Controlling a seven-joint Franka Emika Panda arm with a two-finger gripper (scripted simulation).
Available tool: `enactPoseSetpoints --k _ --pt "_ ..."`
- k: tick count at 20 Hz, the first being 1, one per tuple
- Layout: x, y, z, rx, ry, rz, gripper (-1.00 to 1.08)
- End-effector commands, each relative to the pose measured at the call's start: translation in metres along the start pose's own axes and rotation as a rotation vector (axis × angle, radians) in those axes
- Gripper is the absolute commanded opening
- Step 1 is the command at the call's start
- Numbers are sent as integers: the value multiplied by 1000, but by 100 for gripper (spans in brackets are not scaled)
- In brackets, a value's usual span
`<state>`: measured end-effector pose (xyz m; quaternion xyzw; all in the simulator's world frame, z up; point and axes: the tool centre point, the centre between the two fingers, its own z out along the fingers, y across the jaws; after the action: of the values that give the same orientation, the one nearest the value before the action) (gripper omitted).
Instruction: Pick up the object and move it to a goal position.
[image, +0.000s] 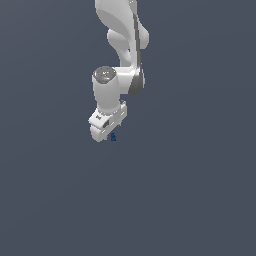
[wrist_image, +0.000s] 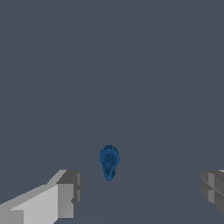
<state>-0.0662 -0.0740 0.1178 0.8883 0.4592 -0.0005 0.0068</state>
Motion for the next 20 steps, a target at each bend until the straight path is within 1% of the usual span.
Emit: enactPoseSetpoints --k 1,11,20 --pt "-4 -3 4 1 1 -65 100" --pt "-17 -15 17 7 5 -303 100" --pt "-23 -21 24 9 9 -425 100"
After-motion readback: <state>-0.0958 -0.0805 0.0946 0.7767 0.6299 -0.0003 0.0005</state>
